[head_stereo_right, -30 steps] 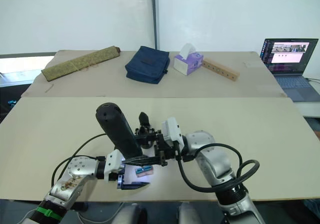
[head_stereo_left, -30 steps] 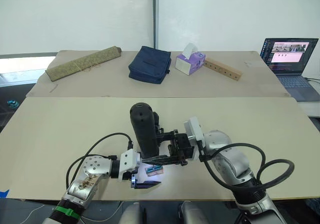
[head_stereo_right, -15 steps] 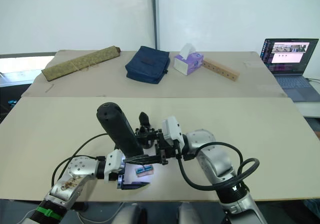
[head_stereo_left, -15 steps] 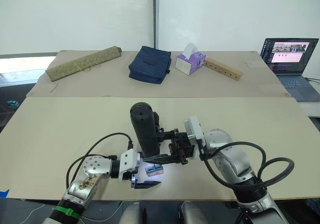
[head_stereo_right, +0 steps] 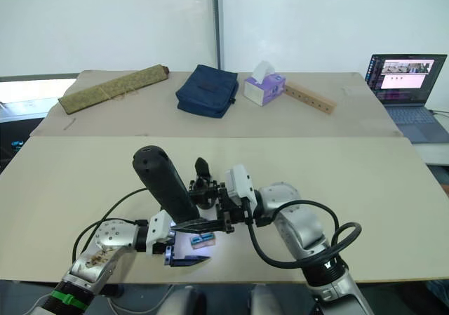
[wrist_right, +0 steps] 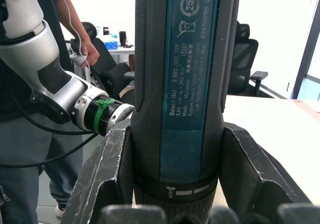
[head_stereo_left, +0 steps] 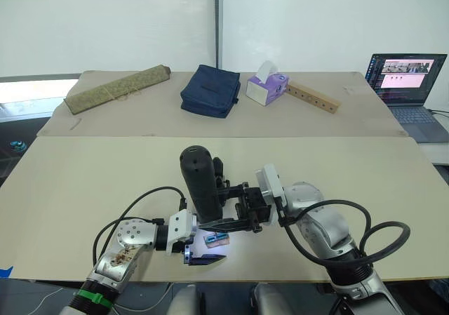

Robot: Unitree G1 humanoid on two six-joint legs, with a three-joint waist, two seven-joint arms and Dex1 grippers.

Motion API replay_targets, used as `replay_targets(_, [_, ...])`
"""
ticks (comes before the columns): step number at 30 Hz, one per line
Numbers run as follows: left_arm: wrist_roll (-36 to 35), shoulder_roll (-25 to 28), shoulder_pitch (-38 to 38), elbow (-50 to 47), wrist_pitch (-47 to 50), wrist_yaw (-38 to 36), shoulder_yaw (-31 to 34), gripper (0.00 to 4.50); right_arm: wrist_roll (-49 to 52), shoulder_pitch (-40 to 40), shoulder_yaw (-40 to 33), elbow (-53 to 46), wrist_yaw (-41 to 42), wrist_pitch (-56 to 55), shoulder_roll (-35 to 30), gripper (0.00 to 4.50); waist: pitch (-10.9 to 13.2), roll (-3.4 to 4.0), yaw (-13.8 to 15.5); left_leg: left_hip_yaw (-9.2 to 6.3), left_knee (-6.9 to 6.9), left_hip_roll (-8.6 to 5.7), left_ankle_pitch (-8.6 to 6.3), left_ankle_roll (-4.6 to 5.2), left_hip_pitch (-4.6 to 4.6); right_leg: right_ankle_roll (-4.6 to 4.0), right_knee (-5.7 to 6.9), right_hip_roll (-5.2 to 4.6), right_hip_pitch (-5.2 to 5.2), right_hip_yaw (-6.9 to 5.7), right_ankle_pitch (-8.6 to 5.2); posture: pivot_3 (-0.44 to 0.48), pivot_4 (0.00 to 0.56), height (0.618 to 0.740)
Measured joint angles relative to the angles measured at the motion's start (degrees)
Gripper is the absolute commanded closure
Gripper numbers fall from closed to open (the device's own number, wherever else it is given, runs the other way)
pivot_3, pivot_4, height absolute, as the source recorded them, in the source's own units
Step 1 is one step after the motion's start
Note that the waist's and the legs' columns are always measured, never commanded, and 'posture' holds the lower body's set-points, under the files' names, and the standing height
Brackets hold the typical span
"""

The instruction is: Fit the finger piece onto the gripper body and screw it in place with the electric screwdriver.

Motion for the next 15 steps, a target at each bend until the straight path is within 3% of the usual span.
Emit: replay_targets(15, [0.0,-0.01,-0.08,0.46,-0.03,-0.03,-0.02,0.04,0.0,0.0,0.0,0.04,0.23,0.06,-0.54,2.57,0.0,0.01,0.01,0.0,0.0,0.0,0.0,0.0,0.02,0.0,0.0,0.0,0.02,0.0,0.0,0.0,0.15,0.74])
